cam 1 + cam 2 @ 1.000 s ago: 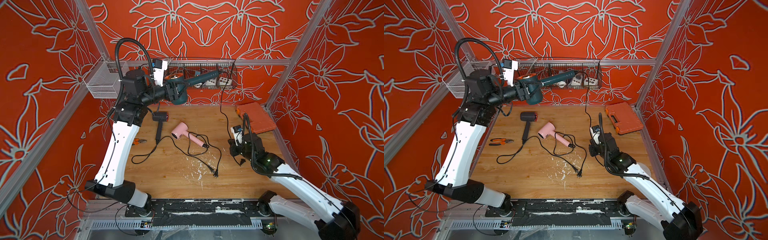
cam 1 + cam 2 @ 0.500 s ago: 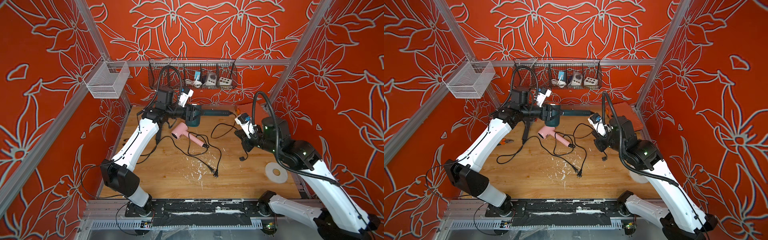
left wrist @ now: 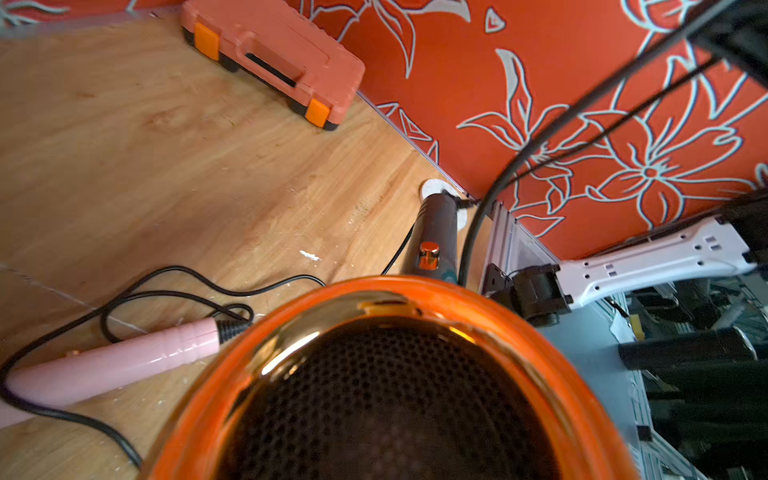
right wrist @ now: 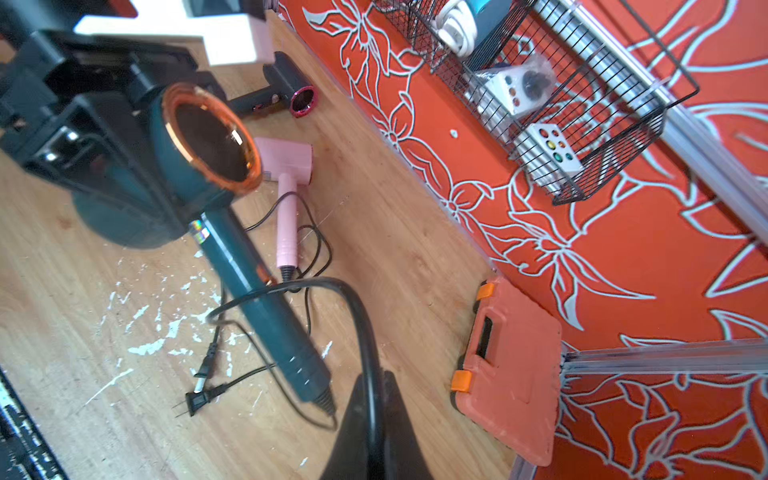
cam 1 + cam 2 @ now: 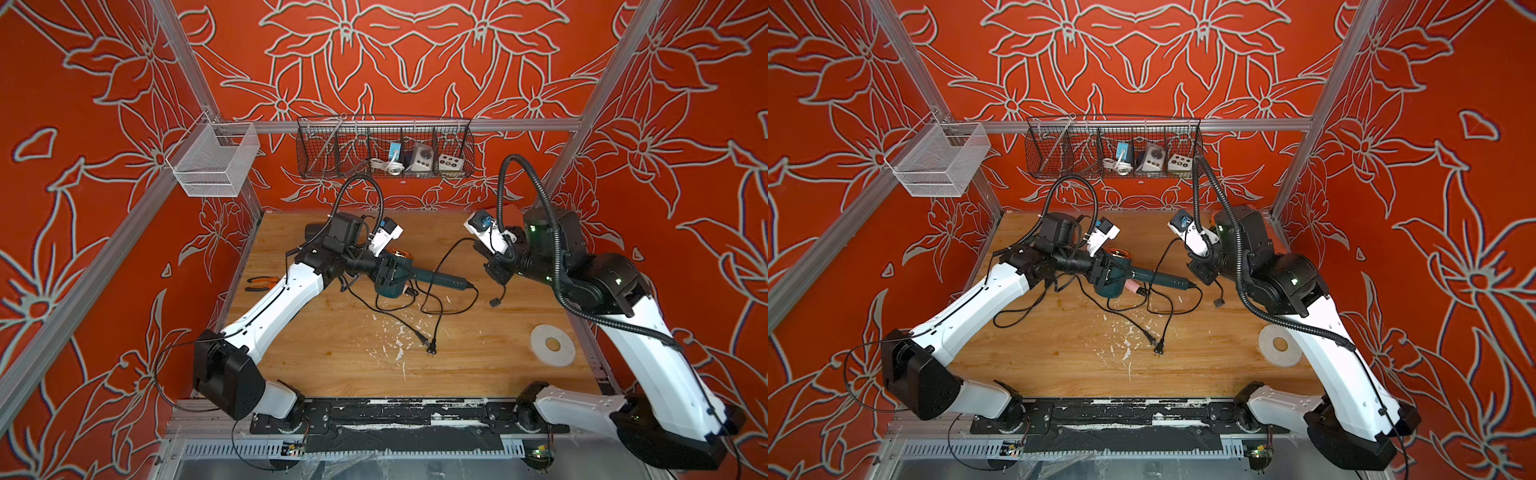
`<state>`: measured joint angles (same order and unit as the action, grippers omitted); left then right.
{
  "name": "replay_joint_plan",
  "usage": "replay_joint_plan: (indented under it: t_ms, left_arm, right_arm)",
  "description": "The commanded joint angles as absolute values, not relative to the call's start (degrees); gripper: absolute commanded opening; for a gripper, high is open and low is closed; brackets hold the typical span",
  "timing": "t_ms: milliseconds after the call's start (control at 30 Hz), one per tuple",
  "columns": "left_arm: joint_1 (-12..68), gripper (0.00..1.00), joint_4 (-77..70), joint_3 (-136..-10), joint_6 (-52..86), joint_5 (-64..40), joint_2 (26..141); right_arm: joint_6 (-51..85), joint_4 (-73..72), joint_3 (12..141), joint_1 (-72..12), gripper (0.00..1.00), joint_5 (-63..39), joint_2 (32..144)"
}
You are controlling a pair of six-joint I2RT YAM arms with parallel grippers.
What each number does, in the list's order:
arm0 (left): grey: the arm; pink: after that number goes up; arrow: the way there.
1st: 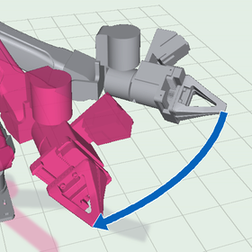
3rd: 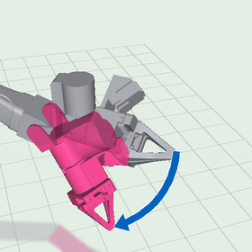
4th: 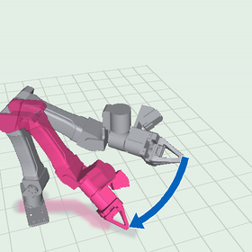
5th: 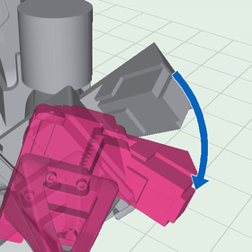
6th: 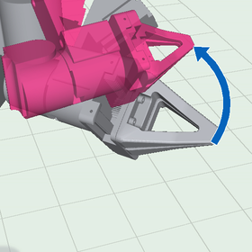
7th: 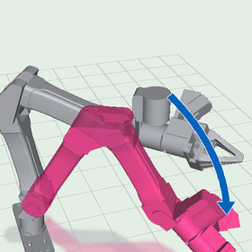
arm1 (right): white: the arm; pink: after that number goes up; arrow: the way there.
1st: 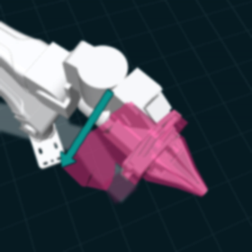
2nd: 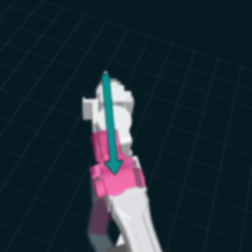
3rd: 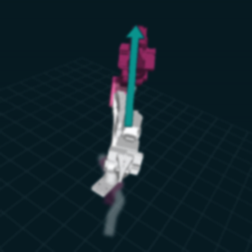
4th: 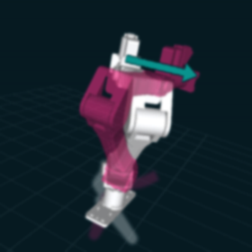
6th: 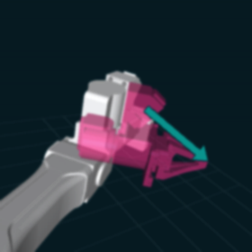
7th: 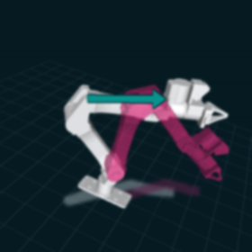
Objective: Wrap the cord around the hair dryer
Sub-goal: Wrap the power cord around the hair dryer.
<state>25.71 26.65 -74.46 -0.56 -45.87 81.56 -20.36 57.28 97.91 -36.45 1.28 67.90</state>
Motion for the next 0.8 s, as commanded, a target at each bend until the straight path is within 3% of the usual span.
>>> replay_joint_plan:
  t_ms: [0,333,600,767]
  left_arm:
    - [27.1,0.0,21.49,-72.74,-2.72,-50.97,77.69]
    - [31.95,0.0,13.87,-65.99,-1.89,-58.69,73.34]
    - [31.99,0.0,0.71,-61.24,4.22,-60.37,67.48]
    - [31.75,0.0,-4.37,-62.34,7.67,-59.46,65.6]
  right_arm:
    - [-25.05,53.57,99.98,-36.86,0.0,2.73,69.59]
    - [-29.66,45.09,99.57,-35.1,0.0,-0.65,76.17]
    - [-20.62,35.88,90.4,-23.57,0.0,-24.07,76.35]
    - [-16.5,31.1,81.72,-19.59,0.0,-30.46,75.53]
